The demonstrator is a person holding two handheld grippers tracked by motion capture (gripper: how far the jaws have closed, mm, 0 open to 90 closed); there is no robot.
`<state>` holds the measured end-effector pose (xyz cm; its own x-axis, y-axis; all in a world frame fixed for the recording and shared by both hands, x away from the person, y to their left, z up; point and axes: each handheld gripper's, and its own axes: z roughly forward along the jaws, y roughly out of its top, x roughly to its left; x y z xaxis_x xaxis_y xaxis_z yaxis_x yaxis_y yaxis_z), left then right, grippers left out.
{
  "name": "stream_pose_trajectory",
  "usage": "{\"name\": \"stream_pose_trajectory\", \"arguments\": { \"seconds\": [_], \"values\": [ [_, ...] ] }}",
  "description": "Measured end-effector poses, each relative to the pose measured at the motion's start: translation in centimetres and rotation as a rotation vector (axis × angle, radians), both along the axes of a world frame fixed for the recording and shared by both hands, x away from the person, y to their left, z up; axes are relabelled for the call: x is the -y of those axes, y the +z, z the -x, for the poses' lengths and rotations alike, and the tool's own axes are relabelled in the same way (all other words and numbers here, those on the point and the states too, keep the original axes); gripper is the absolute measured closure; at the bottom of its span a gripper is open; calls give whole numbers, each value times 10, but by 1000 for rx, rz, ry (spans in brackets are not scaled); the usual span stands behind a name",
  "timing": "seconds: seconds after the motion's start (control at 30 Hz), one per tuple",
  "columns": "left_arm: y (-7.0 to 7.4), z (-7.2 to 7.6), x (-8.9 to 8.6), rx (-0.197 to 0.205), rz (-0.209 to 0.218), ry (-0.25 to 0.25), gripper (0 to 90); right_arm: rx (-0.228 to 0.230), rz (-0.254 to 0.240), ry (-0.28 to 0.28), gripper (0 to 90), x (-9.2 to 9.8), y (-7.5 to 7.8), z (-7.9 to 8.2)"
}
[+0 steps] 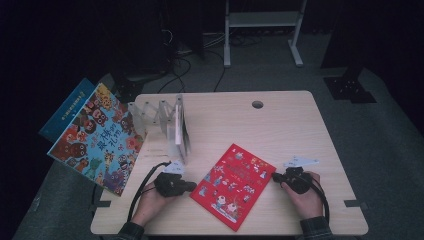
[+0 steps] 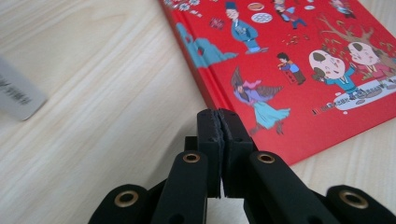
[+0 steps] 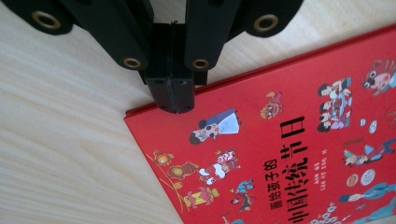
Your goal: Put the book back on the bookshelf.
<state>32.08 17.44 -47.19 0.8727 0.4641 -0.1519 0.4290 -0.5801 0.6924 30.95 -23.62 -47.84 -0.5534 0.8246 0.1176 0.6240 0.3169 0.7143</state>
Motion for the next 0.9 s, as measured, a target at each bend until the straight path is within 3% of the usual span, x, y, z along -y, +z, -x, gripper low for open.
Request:
{"name": "stream_pose_trajectory", "arguments": {
  "seconds": [0.9],
  "values": [
    [-1, 9, 20, -16, 14, -56, 853, -8, -4, -26, 894, -19, 1, -40]
  ]
}}
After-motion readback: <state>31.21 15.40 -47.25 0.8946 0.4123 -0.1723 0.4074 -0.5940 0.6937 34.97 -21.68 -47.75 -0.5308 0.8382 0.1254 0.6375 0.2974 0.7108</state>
